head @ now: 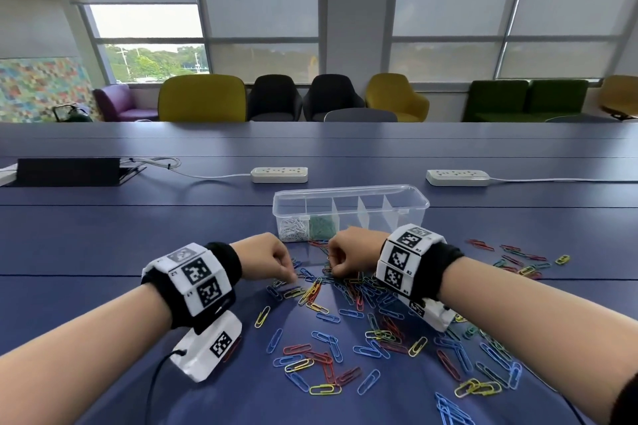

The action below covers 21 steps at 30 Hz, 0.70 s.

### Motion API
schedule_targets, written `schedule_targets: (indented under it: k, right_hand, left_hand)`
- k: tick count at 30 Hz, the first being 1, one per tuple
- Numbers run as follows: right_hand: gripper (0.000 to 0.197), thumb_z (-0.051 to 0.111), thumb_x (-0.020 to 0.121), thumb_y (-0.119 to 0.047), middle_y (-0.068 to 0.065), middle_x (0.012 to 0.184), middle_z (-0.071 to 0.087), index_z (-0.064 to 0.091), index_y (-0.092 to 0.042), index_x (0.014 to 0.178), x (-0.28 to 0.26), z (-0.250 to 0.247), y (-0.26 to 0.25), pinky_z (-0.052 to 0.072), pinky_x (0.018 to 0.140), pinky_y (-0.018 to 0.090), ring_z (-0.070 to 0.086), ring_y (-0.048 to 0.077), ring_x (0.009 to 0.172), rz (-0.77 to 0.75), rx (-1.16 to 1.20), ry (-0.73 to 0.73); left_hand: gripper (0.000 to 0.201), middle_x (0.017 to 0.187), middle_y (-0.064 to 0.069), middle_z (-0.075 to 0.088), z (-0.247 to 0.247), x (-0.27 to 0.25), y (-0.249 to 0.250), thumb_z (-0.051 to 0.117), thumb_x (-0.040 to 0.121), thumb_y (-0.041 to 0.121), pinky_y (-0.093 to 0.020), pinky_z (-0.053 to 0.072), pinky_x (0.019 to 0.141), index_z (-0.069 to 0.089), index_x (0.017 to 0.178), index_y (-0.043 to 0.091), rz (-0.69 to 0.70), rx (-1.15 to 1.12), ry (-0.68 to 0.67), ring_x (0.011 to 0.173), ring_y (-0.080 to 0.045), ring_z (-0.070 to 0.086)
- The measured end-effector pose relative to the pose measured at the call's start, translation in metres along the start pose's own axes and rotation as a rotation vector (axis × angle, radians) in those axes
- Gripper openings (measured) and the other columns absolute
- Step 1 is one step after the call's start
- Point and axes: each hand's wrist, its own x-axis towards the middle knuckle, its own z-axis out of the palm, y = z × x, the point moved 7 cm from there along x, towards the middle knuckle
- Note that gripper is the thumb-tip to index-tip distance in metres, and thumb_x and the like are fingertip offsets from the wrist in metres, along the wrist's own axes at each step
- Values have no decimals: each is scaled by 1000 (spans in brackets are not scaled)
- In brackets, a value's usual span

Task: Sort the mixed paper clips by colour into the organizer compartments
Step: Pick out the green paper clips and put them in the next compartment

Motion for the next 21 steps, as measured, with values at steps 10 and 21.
schedule_targets:
  k: [10,21]
  right_hand:
    - [16,54,93,-19,-1,79,57,47,-19,79,-21,-22,10,42,65,20,52,13,72,-3,290,114]
    - [15,52,92,0,5,73,57,47,-12,84,-43,-18,31,43,50,17,56,12,62,54,929,122]
  left_hand:
    - [25,47,8,26,0,-12,-1,45,95,13,-13,15,36,40,72,19,-181,-1075,-110,37,-4,22]
    - [14,55,0,32,4,-5,8,31,76,16,-16,20,36,39,65,13,-141,-1513,-211,37,-10,27]
